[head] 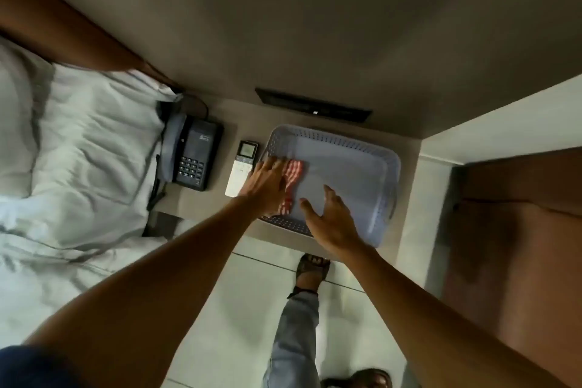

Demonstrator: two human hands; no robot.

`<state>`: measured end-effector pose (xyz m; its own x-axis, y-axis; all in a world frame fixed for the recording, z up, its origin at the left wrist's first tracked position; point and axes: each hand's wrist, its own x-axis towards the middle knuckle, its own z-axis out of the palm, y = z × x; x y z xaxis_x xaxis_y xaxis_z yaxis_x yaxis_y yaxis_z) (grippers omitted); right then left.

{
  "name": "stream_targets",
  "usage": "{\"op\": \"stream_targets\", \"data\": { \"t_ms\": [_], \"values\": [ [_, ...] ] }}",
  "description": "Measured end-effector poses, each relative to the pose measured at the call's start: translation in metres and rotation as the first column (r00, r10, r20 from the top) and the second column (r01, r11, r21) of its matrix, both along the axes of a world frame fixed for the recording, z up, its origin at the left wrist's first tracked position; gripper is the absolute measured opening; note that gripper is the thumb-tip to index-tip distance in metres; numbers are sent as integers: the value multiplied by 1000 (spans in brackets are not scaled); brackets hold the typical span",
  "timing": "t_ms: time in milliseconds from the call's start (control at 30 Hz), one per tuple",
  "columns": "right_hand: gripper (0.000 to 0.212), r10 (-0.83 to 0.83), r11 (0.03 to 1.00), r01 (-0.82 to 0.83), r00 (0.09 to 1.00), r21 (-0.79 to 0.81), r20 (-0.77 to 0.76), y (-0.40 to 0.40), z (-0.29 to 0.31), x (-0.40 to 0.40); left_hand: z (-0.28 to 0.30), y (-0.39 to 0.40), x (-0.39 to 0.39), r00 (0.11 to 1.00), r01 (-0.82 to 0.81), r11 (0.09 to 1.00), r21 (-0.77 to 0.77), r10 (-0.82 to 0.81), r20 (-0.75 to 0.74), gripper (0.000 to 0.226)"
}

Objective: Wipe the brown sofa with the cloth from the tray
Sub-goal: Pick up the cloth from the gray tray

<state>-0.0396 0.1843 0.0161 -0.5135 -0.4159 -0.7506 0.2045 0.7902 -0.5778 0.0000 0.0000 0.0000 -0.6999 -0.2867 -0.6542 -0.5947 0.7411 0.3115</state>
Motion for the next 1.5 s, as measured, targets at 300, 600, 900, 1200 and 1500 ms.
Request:
{"op": "stream_targets", "data": {
  "t_ms": [300, 600, 900, 1200, 1500],
  "values": [
    [49, -24, 997, 29, 998, 73, -65, -59, -99, 21, -75, -5, -20, 930, 368, 928, -61, -368, 15, 94],
    [25, -226, 972, 225, 974, 67, 11, -86, -117, 32, -76, -12, -19, 855, 518, 845, -133, -514, 65, 65],
    [44, -201, 979, 198, 979, 56, 39, -68, -122, 37, -69, -14, -21, 785, 611, 745, -269, -615, 77, 53],
    [37, -397, 911, 395, 918, -116, 10, -13, -68, 11, -28, 14, -47, 817, 522, 828, -203, -554, -159, 28],
    [29, -488, 866, 449, 855, -220, -174, 125, 9, -24, 29, 130, -89, 852, 389, 915, -106, -401, -338, 19]
  ]
}}
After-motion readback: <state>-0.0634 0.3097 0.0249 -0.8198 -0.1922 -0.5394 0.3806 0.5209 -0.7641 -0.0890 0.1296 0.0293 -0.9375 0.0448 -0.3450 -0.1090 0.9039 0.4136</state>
